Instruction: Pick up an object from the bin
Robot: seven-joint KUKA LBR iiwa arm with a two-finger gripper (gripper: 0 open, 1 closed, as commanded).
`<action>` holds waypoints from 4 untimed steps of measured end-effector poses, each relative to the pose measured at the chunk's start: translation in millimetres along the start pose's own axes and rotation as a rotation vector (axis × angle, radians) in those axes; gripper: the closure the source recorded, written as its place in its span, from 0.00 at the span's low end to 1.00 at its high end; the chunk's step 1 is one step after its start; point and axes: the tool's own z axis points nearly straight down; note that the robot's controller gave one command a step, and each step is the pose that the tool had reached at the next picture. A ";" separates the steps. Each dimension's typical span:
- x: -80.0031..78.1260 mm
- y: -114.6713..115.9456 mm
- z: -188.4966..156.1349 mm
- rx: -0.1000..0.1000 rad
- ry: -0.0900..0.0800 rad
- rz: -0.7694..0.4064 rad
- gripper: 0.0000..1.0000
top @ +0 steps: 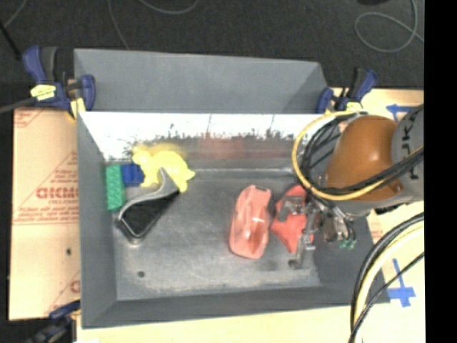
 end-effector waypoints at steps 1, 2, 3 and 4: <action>-0.9 0.4 -4.3 0.001 -0.006 -0.003 0.00; -22.5 9.6 55.0 0.001 -0.003 0.109 1.00; -22.0 9.0 55.3 0.002 -0.002 0.108 0.00; -22.4 9.5 55.1 0.002 -0.003 0.105 1.00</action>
Offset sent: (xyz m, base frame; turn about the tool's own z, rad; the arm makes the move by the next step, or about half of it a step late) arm 0.0212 0.0105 -0.0559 0.1125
